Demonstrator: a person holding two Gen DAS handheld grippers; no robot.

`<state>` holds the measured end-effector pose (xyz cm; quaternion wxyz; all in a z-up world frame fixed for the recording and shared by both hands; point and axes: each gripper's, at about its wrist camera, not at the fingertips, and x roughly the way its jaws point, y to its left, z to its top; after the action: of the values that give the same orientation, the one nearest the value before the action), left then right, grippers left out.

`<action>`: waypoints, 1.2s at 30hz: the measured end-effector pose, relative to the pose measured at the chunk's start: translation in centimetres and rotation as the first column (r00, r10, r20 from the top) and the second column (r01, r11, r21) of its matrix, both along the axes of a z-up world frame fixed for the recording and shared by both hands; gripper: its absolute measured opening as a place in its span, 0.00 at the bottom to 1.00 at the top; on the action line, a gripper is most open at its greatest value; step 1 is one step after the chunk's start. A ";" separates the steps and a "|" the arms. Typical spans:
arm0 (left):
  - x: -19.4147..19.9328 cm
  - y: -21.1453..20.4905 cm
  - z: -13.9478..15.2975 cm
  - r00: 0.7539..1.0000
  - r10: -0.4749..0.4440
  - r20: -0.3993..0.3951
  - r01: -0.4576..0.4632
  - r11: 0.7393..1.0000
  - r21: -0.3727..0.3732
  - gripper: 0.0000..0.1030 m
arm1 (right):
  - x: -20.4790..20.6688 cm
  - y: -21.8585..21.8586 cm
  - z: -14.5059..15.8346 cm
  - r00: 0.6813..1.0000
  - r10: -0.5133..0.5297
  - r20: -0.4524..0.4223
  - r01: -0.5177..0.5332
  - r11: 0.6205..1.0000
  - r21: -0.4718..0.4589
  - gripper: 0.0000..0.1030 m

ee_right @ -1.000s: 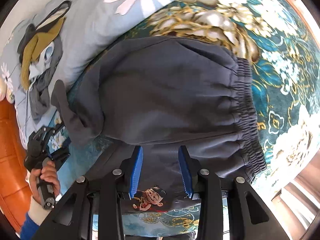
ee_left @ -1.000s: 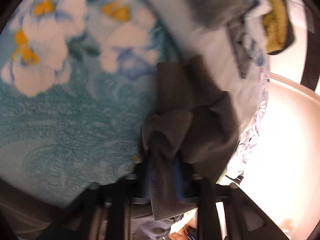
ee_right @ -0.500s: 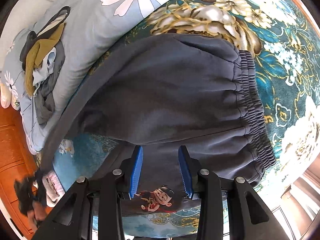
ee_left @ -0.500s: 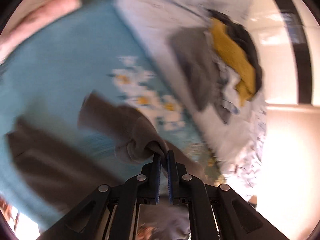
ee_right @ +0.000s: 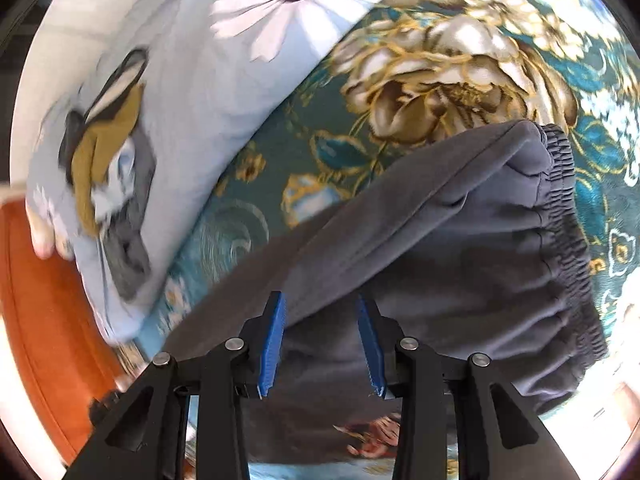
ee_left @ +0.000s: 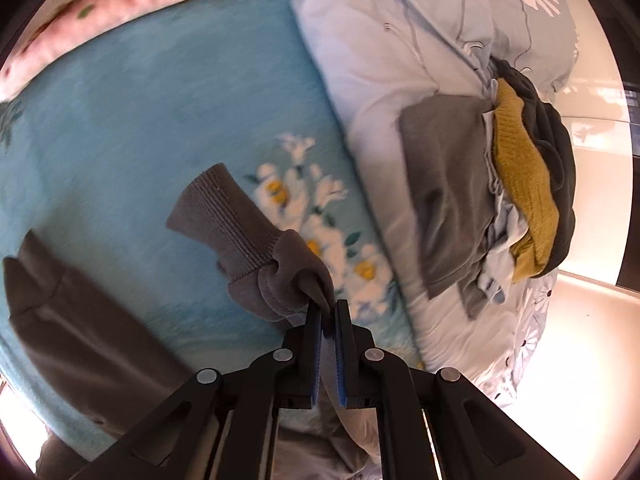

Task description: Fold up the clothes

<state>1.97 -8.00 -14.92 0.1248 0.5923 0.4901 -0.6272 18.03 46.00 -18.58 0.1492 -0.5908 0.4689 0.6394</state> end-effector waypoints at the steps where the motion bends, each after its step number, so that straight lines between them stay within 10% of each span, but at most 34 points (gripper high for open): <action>1: -0.4 -0.2 0.4 1.000 -0.005 -0.004 0.005 1.000 0.001 0.06 | -0.2 0.6 -0.5 0.999 -0.034 0.010 0.034 0.999 -0.010 0.37; 13: -5.4 0.7 -2.4 0.998 0.050 0.042 -0.051 0.998 0.030 0.09 | -2.4 3.4 -5.3 0.958 -0.244 0.151 0.258 0.963 -0.081 0.37; 19: -7.1 0.8 -3.5 0.999 0.024 0.031 -0.026 0.997 0.071 0.10 | -5.0 4.7 -4.6 0.970 -0.231 0.077 0.235 0.971 -0.043 0.15; 27: -9.5 0.7 -1.4 0.990 -0.060 -0.131 0.080 0.985 0.151 0.49 | -7.1 6.3 -4.0 0.974 -0.218 0.054 0.218 0.976 0.019 0.09; 36: -2.1 -5.1 -5.2 0.999 0.033 0.028 -0.032 0.999 -0.042 0.53 | -7.0 4.8 -0.8 0.996 -0.091 0.008 0.090 0.994 0.066 0.09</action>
<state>-0.11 -13.15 -20.15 0.1542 0.5905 0.4847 -0.6265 11.00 50.75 -19.41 0.1996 -0.5672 0.4733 0.6438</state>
